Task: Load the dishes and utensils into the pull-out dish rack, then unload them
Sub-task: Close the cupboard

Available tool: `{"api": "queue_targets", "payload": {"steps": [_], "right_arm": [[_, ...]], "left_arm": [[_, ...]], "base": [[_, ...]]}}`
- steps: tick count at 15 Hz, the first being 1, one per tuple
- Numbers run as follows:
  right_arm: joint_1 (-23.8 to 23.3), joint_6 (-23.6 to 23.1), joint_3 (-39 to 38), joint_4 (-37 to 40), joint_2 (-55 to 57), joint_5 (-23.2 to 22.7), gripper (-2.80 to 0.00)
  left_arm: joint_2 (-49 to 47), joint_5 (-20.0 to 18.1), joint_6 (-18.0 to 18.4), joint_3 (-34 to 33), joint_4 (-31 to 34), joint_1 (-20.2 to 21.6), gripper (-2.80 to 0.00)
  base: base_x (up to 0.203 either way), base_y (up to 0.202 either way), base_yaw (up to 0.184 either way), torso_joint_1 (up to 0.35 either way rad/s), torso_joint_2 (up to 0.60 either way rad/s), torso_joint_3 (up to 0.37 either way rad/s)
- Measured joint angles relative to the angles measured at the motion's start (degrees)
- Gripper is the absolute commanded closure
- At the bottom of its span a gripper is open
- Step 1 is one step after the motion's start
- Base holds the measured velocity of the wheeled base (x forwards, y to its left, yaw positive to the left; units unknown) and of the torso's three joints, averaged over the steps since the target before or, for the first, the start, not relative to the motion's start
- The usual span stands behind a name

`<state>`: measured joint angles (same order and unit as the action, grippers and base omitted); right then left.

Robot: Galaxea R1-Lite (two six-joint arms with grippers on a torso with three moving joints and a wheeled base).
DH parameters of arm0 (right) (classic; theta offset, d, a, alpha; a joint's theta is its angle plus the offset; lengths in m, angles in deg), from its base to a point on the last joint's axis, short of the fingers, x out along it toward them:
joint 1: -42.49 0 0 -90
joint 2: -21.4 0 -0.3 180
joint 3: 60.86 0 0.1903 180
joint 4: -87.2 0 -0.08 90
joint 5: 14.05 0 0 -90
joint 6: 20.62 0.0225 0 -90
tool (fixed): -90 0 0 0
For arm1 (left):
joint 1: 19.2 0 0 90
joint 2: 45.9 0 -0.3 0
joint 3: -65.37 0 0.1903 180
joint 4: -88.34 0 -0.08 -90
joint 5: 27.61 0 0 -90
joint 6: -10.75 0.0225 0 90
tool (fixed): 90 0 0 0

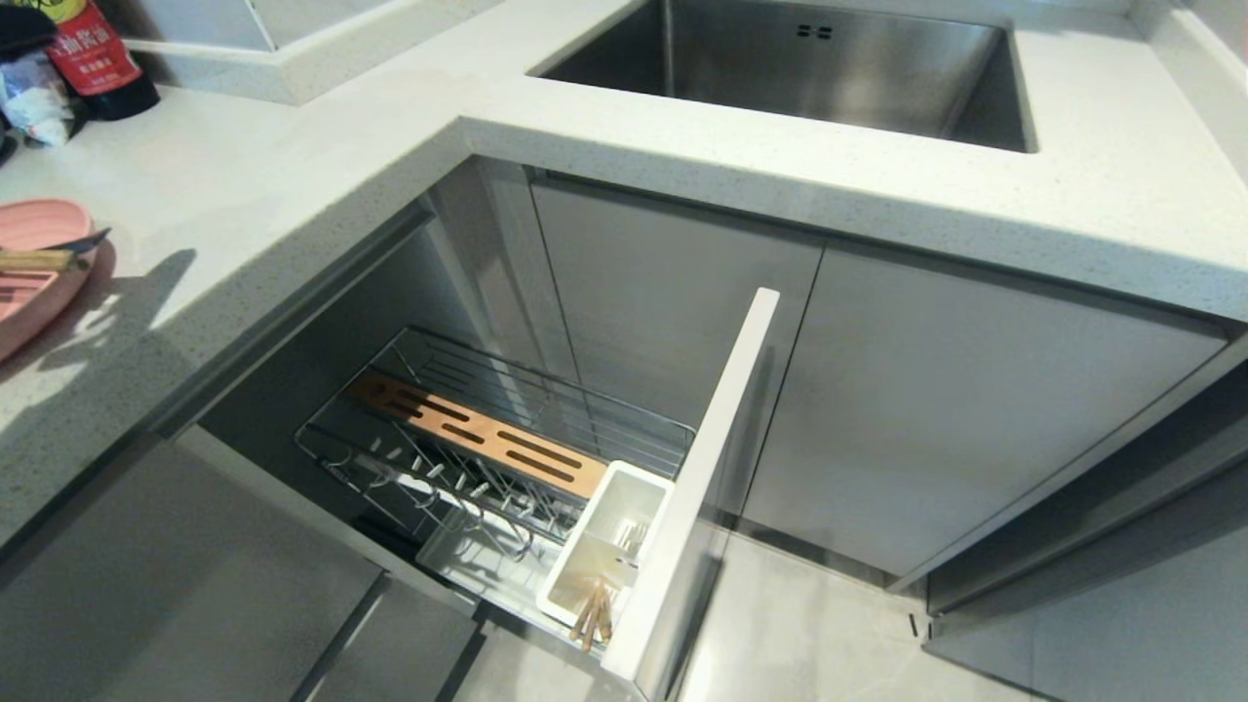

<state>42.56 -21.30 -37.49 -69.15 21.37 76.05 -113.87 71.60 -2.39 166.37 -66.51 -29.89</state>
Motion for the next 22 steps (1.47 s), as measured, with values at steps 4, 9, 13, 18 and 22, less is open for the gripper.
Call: {"api": "queue_targets", "payload": {"steps": [4, 9, 13, 18, 22], "right_arm": [[0.00, 0.00, 0.00, 0.01, 0.00, 0.00, 0.00], [0.00, 0.01, 0.00, 0.01, 0.00, 0.00, 0.00], [0.00, 0.00, 0.00, 0.01, 0.00, 0.00, 0.00], [0.00, 0.00, 0.00, -0.01, 0.00, 0.00, 0.00], [0.00, 0.01, 0.00, -0.01, 0.00, 0.00, 0.00]], "left_arm": [[-1.94, -2.04, -4.22, 0.80, 3.73, -15.10, 0.00], [-5.24, 0.36, -8.31, -0.89, 8.06, -34.89, 0.00], [-8.91, 0.81, -10.62, -1.65, 13.62, -45.32, 0.00], [-14.34, 1.31, -10.73, -2.74, 17.23, -50.70, 0.00], [-17.38, 1.26, -10.56, -2.91, 20.56, -53.43, 0.00]], "base": [[0.000, 0.000, 0.000, 0.000, 0.00, 0.000], [0.000, 0.000, 0.000, 0.000, 0.00, 0.000], [0.000, 0.000, 0.000, 0.000, 0.00, 0.000], [0.000, 0.000, 0.000, 0.000, 0.00, 0.000], [0.000, 0.000, 0.000, 0.000, 0.00, 0.000]]}}
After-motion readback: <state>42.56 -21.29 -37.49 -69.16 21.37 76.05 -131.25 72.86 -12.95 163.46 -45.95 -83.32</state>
